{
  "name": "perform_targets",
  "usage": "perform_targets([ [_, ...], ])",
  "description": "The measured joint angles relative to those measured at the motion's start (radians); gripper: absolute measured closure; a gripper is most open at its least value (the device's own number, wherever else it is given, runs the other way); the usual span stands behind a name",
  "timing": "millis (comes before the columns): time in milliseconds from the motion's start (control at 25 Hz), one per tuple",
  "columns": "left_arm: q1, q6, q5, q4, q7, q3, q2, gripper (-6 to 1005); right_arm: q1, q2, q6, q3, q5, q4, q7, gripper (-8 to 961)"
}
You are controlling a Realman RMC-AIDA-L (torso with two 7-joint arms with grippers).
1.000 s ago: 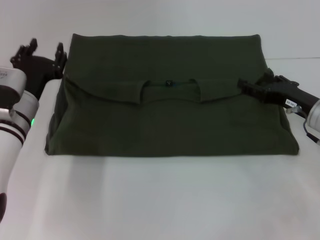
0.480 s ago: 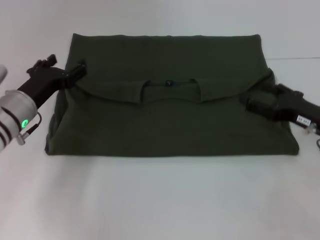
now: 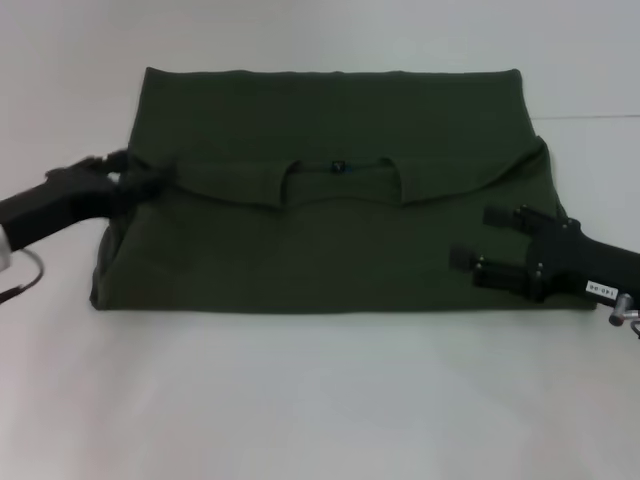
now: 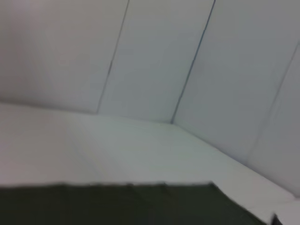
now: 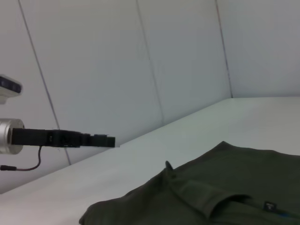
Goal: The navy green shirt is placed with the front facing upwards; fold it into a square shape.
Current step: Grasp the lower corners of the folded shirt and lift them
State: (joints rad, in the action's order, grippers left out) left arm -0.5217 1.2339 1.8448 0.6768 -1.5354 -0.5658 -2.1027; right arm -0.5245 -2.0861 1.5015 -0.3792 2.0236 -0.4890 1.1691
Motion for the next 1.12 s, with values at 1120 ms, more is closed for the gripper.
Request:
perform_targets([
  [1120, -0.066, 0.003, 0.615, 0.085, -0.252, 0.044, 0.036, 168, -0.016, -0.007, -0.005, -0.023, -0.003, 0.012, 0.007, 9],
])
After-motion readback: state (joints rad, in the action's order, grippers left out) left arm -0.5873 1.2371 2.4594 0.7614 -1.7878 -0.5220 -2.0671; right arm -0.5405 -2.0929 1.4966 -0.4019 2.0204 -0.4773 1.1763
